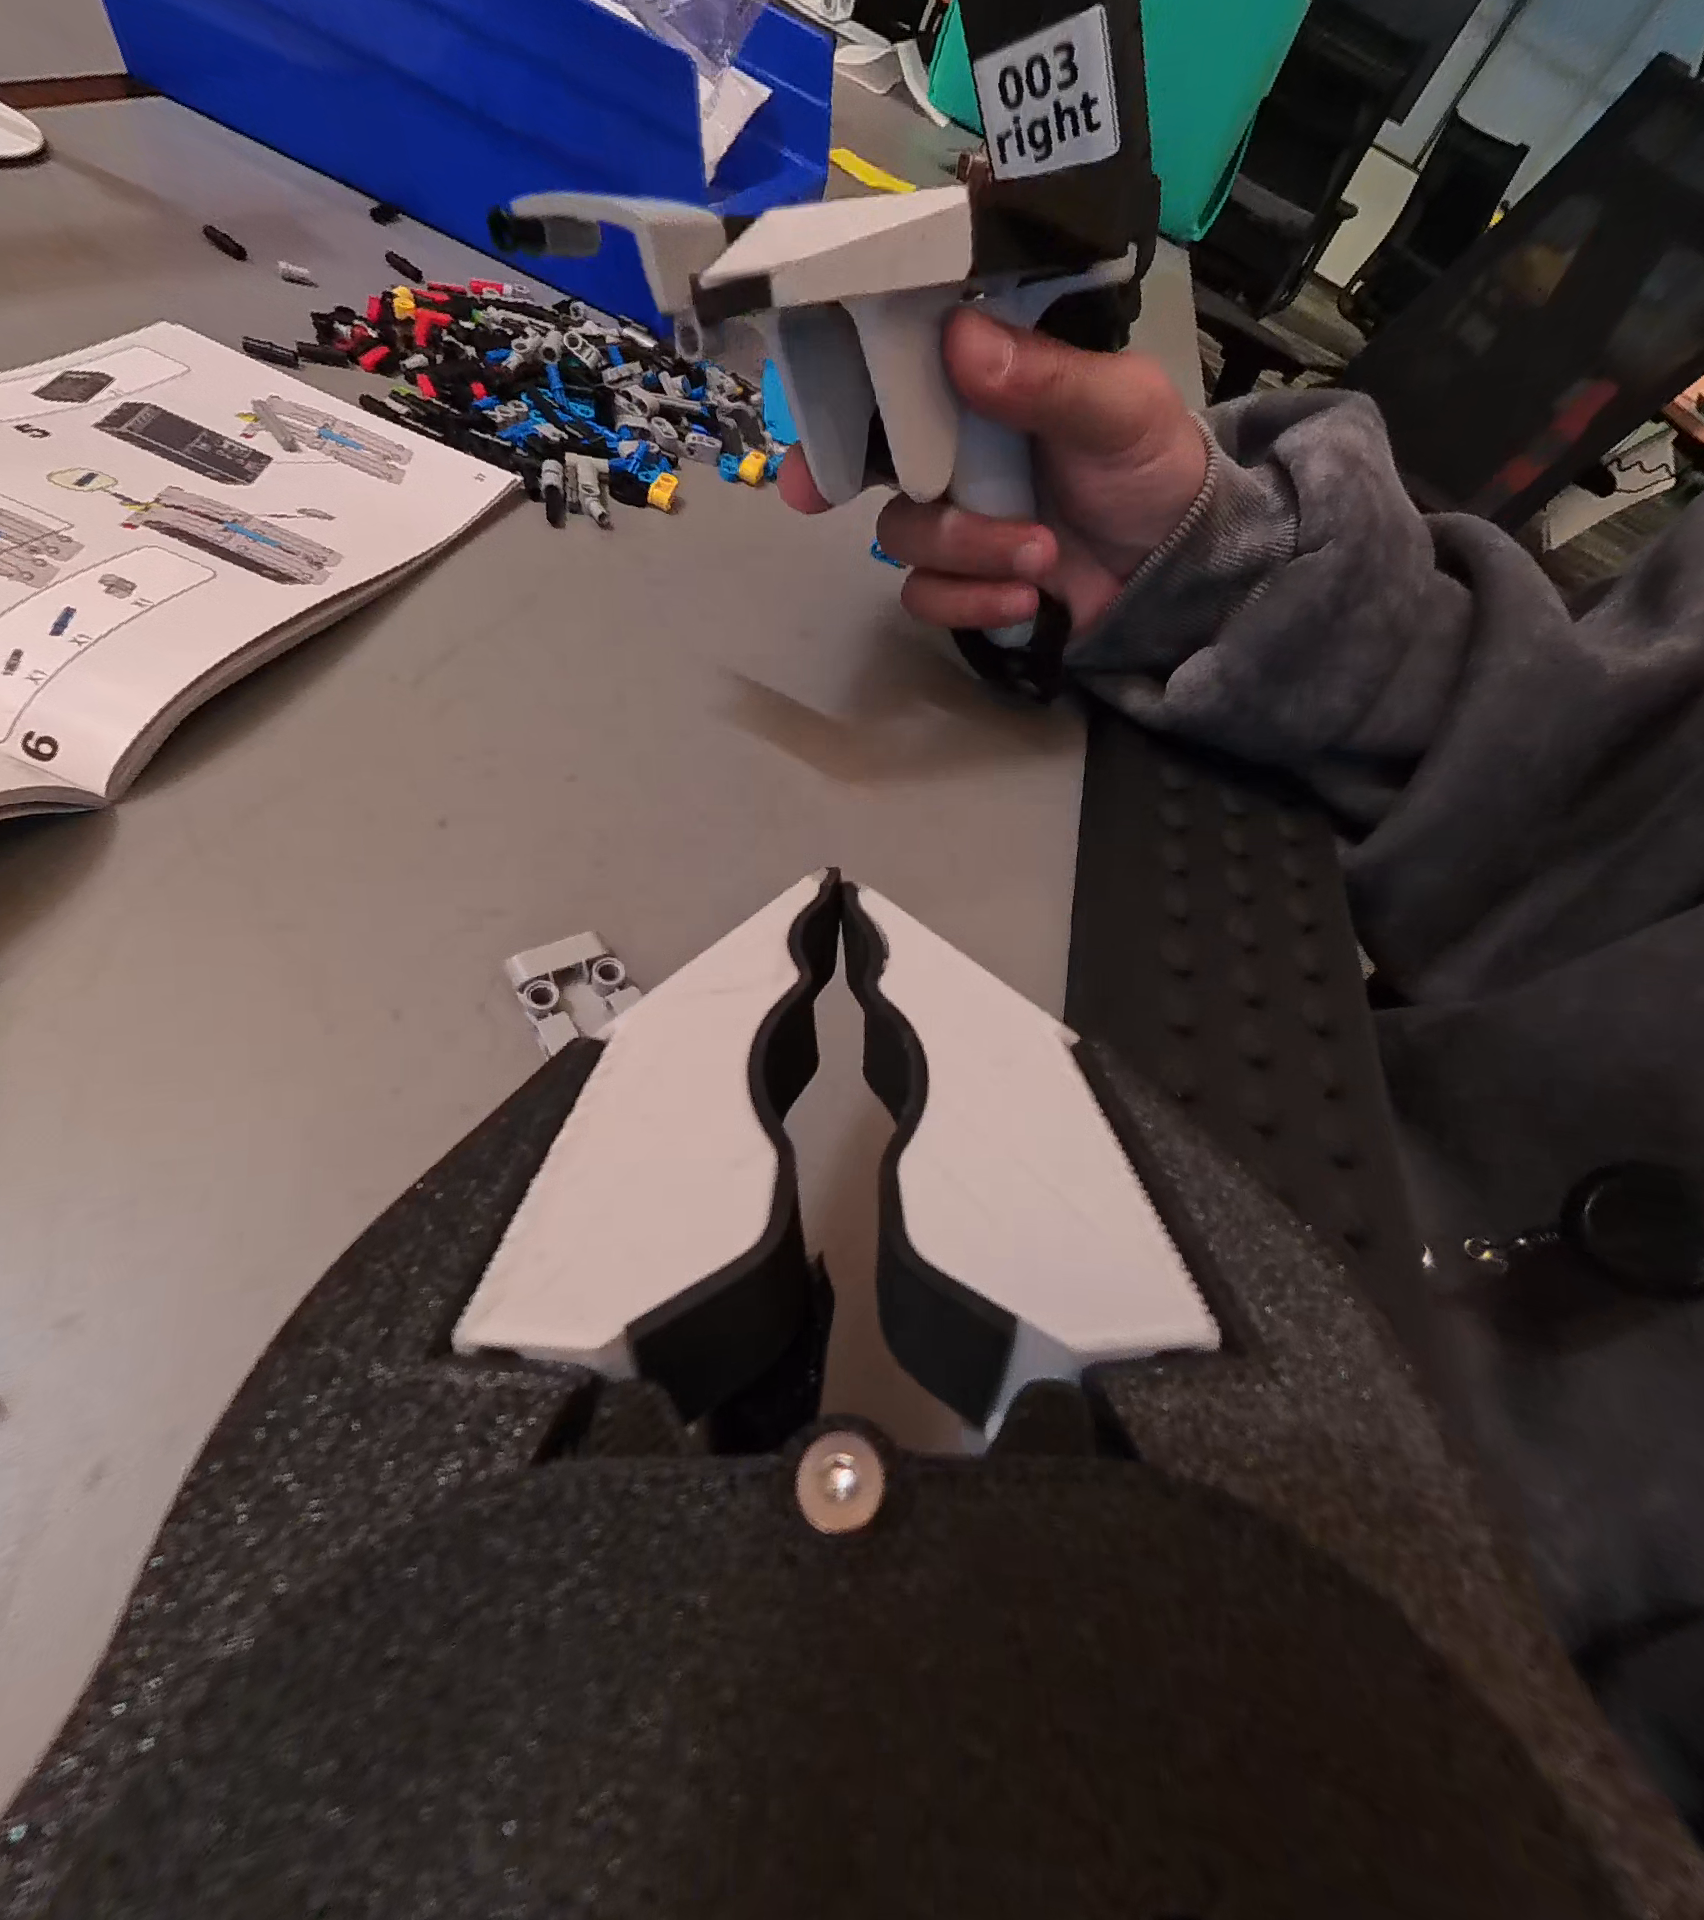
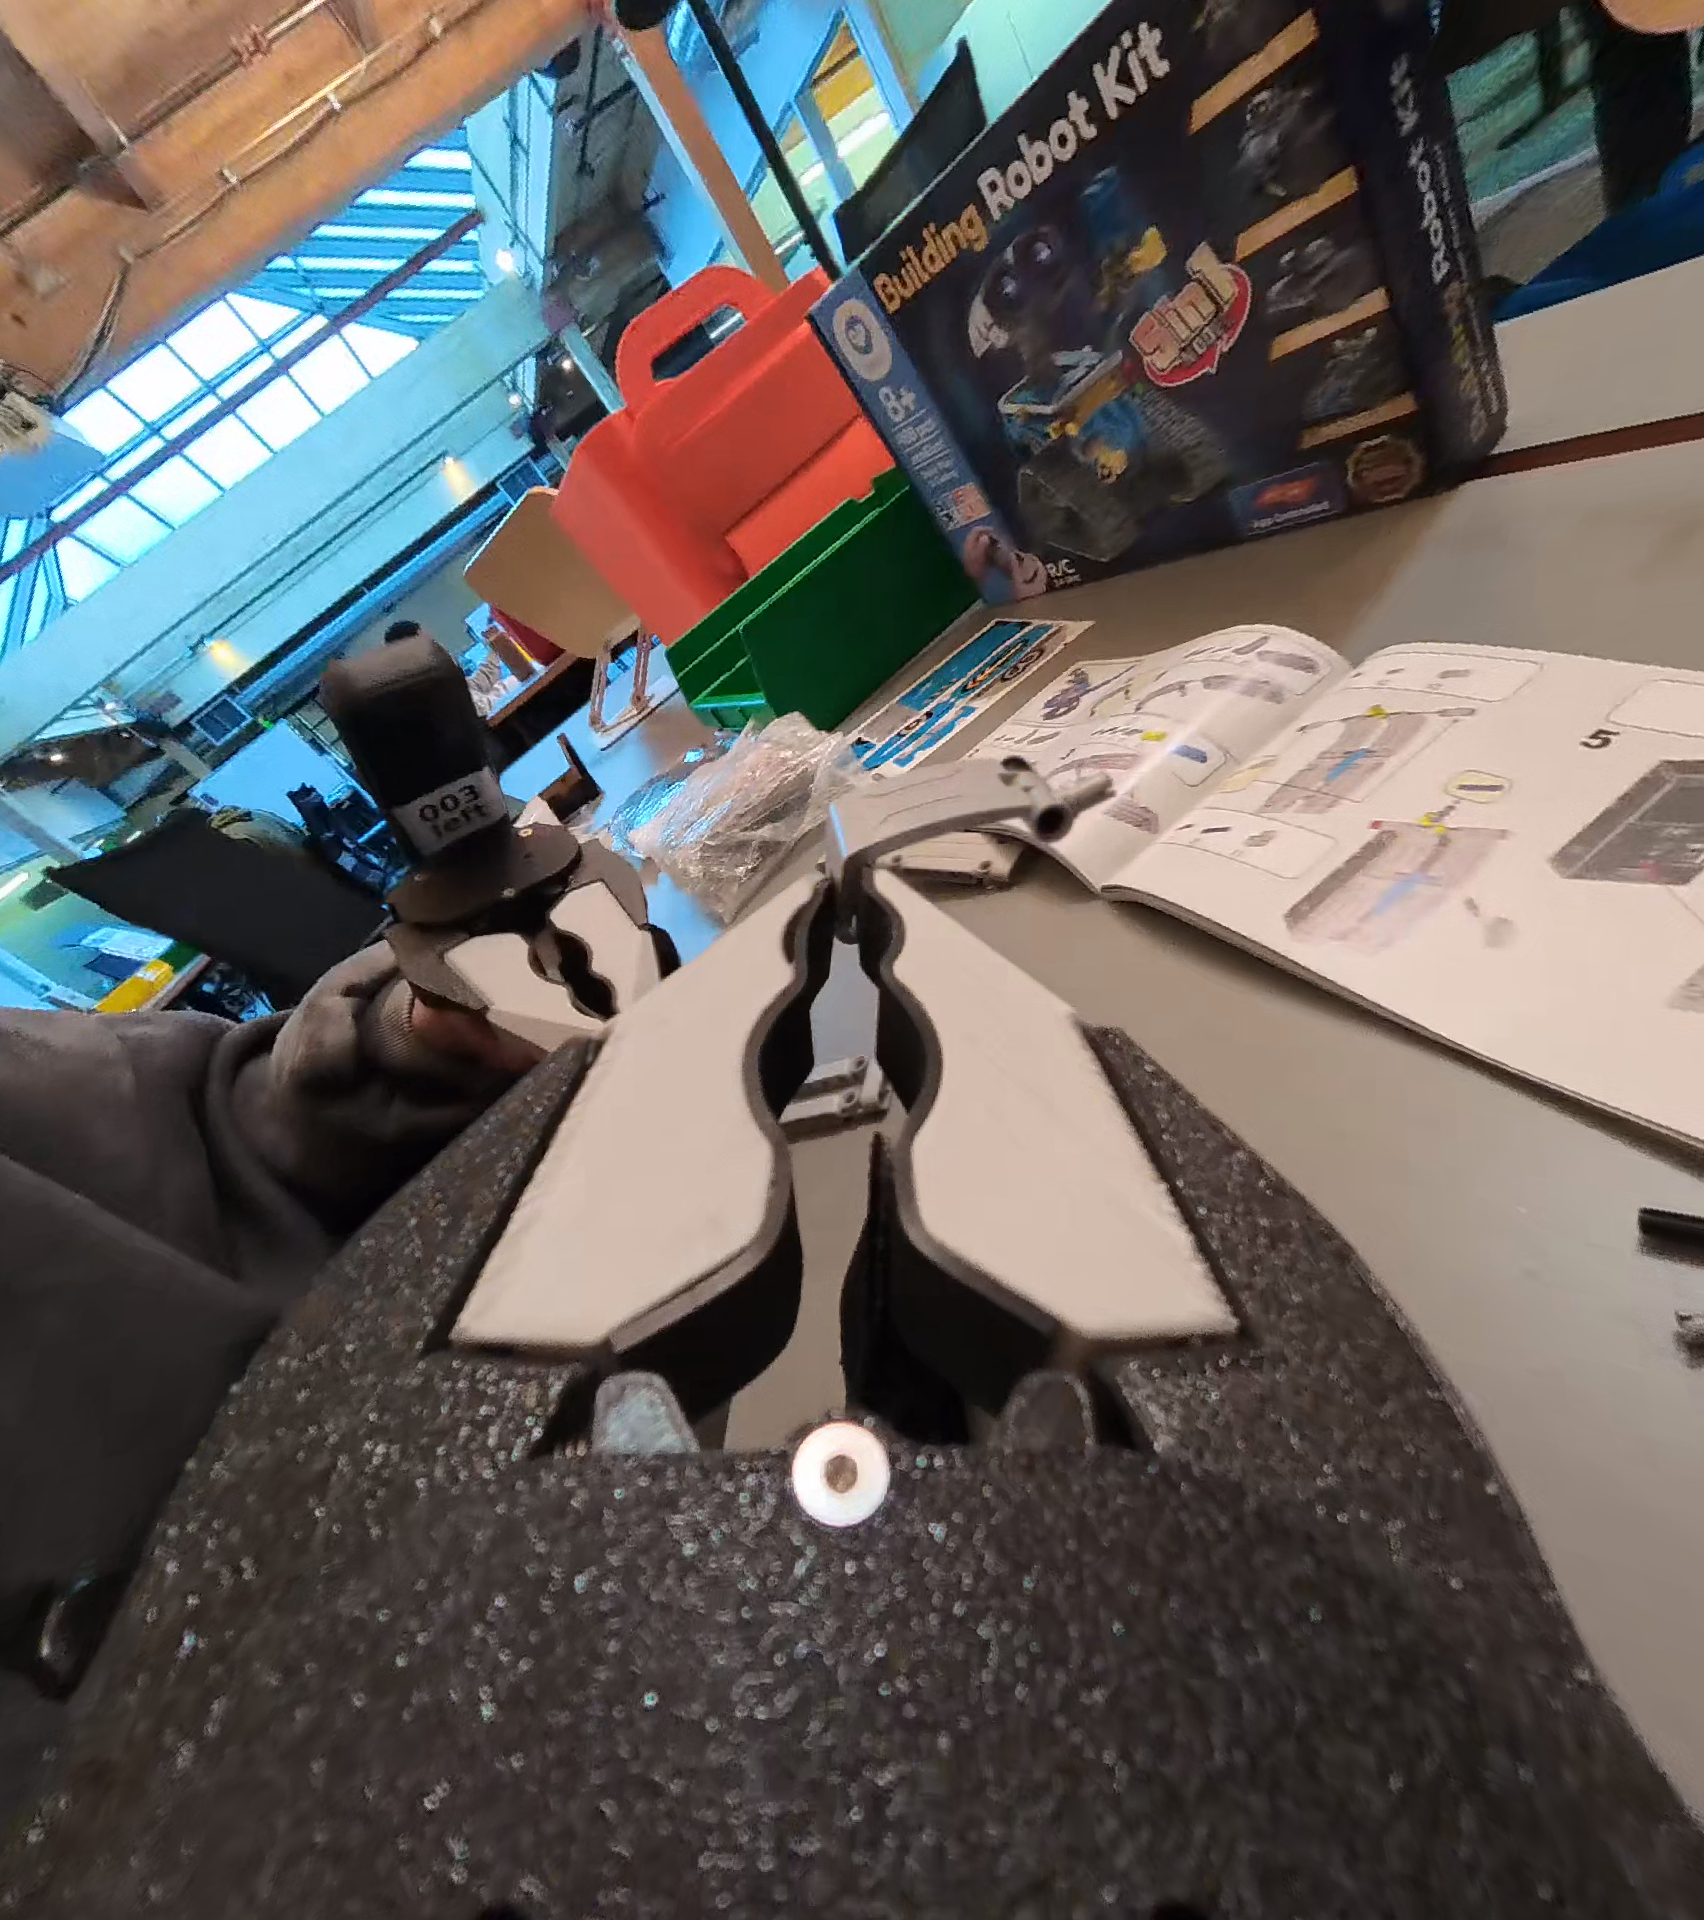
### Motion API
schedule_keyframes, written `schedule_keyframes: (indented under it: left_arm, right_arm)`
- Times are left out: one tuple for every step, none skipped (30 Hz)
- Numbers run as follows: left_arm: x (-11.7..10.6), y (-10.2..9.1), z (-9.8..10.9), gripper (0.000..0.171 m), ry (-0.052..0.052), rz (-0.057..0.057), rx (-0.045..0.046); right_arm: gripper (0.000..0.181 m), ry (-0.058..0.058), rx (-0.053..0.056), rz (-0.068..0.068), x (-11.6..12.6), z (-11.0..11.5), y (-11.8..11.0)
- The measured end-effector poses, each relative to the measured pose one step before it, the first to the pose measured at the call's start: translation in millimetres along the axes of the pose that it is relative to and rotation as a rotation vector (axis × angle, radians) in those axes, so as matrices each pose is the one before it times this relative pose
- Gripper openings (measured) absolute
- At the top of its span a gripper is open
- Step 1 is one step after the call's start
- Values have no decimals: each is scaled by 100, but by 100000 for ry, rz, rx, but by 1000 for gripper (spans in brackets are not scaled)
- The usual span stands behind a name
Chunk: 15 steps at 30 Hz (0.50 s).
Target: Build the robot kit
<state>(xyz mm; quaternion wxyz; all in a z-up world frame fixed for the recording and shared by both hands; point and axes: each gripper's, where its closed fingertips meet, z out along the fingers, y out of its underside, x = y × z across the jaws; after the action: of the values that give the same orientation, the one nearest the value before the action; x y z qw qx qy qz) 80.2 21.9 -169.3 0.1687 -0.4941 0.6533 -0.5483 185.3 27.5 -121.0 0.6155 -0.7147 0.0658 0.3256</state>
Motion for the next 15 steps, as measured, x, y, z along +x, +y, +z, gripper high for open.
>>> schedule_keyframes:
  left_arm:
    - [-82,-82,-22,0,47,-734,549]
    - [-82,-62,-15,0,58,-542,378]
    - [-83,-4,-5,0,79,-630,87]
    - [-37,7,-5,0,154,-494,36]
    - [-19,3,-4,0,-4,-192,82]
    - [-3,-11,-13,0,-85,51,84]
    - [19,17,17,0,-87,204,-47]
    - [31,42,16,0,-67,311,-211]
    - [19,45,43,0,-235,378,-273]
    - [-29,27,26,0,-465,293,-240]
    - [-70,36,26,0,-555,23,-178]
    - [-116,24,-2,0,-589,-268,-78]
    - [-167,-52,-44,0,-760,-382,325]
    - [-99,-92,-84,0,-243,-293,626]
    - [-97,-99,-115,0,-176,-373,738]
  right_arm:
    - [3,992,-1317,-1004,110,180,237]
    - [3,1340,-2561,-2293,106,291,422]
    - [3,1871,-3319,-2076,207,354,538]
    - [3,2152,-3363,-1818,234,367,564]
    - [3,1933,-2962,-2034,171,342,490]
    - [3,1578,-2967,-2062,113,295,466]
    - [3,2318,-3030,-2053,201,251,476]
    - [3,2303,-2229,-2334,185,191,354]
    - [3,1261,-1738,-1838,25,145,287]
    - [3,1402,-1540,-1436,83,114,246]
    - [3,1736,-1308,-1173,184,84,227]
    - [3,1046,-1336,-689,114,112,227]
    - [3,789,-1694,-421,92,145,293]
    - [3,2131,-2443,-734,269,196,435]
    - [3,3975,-3810,-1701,487,205,623]
